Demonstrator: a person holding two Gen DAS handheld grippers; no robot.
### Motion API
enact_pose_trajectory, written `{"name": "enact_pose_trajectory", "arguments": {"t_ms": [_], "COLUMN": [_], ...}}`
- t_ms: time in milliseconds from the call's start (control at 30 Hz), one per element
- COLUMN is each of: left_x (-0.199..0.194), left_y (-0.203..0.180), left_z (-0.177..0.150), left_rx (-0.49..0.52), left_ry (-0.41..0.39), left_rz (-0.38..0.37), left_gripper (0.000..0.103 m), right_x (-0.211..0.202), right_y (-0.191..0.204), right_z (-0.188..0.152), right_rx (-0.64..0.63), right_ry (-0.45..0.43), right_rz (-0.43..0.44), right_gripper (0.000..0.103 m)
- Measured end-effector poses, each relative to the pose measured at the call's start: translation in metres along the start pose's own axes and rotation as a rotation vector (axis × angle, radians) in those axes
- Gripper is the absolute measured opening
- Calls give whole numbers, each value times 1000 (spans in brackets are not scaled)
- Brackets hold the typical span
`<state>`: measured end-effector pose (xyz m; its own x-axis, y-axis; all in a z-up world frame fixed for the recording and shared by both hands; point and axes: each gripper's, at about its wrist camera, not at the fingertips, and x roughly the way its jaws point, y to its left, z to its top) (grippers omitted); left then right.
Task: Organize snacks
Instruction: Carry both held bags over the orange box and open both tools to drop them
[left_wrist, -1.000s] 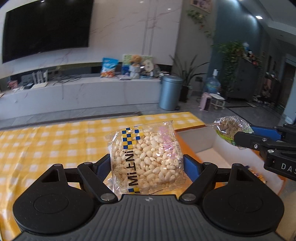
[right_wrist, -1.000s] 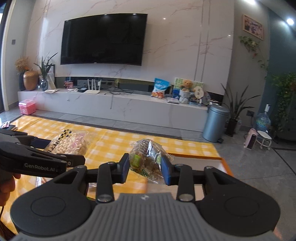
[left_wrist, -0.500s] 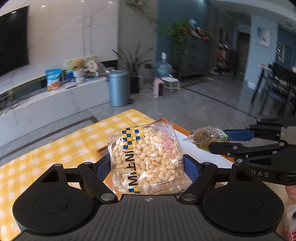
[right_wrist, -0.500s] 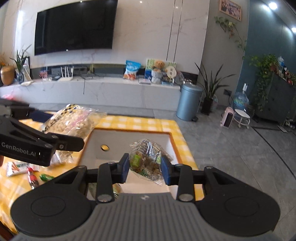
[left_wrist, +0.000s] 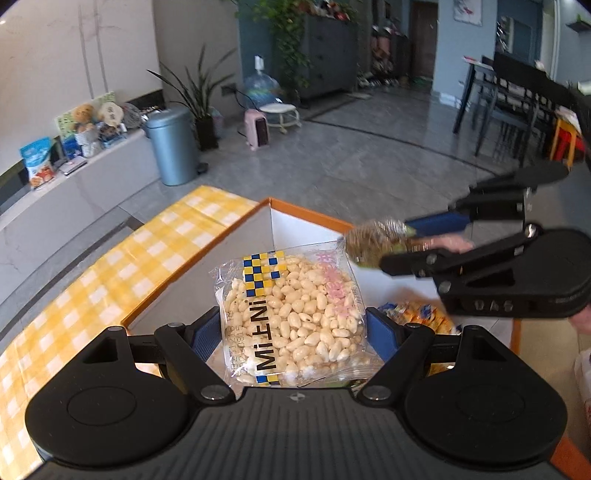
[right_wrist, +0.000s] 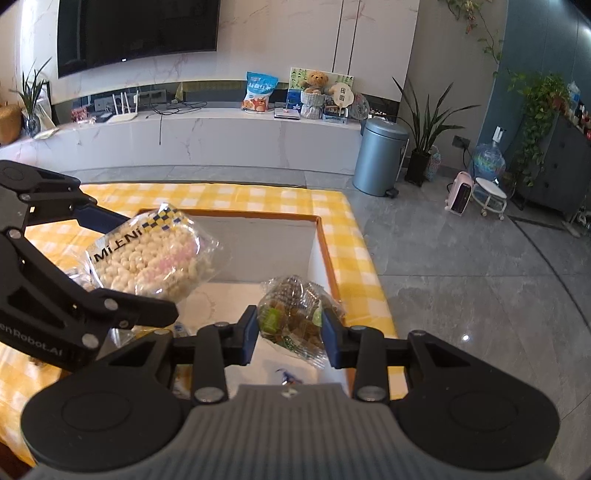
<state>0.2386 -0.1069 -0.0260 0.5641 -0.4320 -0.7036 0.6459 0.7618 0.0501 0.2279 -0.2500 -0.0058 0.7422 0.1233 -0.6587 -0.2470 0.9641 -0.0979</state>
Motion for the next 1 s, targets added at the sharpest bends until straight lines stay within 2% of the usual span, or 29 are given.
{"name": "enact_pose_trajectory", "arguments": {"t_ms": [267,400,533,633,833,1000], "left_x": [19,26,28,30,36,50], "left_y": [-1,3,3,-2,-1,4], "left_z": [-3,-8,-9,-7,-5,-3], "left_rx": [117,131,141,168,142,67], "left_ry": [85,128,159,187,224,313], "left_rz": [12,8,12,13,-13,-37], "left_gripper": [94,94,94,94,94,94], "right_x": [15,27,44,51,65,60], "right_y": [12,18,10,14,14,10], "right_z": [9,5,-4,-8,-11,-15], "right_rx": [-79,-76,9,-7,12,20], "right_ry": [-1,59,156,183,243,233], "right_rz": [31,71,126,142,159,143], "right_gripper": [35,35,35,36,40,41]}}
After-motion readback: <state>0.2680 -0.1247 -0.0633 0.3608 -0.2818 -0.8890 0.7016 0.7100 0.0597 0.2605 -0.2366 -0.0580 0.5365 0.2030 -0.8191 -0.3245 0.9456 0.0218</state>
